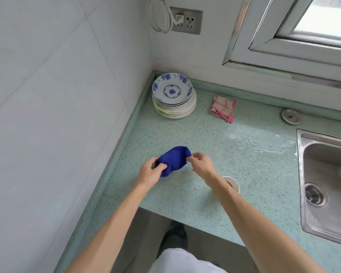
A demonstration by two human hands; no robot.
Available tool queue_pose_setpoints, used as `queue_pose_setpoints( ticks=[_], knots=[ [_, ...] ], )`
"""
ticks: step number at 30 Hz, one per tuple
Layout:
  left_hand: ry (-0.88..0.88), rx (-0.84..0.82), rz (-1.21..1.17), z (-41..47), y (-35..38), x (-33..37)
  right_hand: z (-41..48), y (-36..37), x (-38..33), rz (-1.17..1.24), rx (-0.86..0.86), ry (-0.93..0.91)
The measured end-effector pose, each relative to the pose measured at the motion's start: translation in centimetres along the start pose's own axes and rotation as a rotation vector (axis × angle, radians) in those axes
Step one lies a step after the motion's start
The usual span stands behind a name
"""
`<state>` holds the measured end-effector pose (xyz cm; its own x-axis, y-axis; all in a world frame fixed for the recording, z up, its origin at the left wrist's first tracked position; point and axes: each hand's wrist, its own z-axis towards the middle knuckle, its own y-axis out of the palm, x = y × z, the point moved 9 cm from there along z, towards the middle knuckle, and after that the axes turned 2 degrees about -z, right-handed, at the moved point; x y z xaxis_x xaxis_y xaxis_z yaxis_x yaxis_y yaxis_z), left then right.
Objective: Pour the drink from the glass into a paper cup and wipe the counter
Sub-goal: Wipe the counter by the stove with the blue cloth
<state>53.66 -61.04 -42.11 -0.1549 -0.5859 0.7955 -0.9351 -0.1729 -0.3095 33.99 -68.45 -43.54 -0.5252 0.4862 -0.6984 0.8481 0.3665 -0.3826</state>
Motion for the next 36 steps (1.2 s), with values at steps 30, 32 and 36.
queue_pose_setpoints(
  ticks=[30, 32, 36],
  knots=[
    [-0.018, 0.03, -1.143, -35.1, 4.3, -8.4, -34.8, -1.8, 1.5, 0.145, -0.39, -0.682],
    [0.0, 0.069, -1.202, -37.3, 3.3, -9.9, -37.5, 0.3, 1.6, 0.07, -0.449, -0.732],
    [0.025, 0.164, -1.336, -42.8, 0.5, -14.2, -43.3, 6.2, 2.3, -0.067, -0.594, -0.794]
  ],
)
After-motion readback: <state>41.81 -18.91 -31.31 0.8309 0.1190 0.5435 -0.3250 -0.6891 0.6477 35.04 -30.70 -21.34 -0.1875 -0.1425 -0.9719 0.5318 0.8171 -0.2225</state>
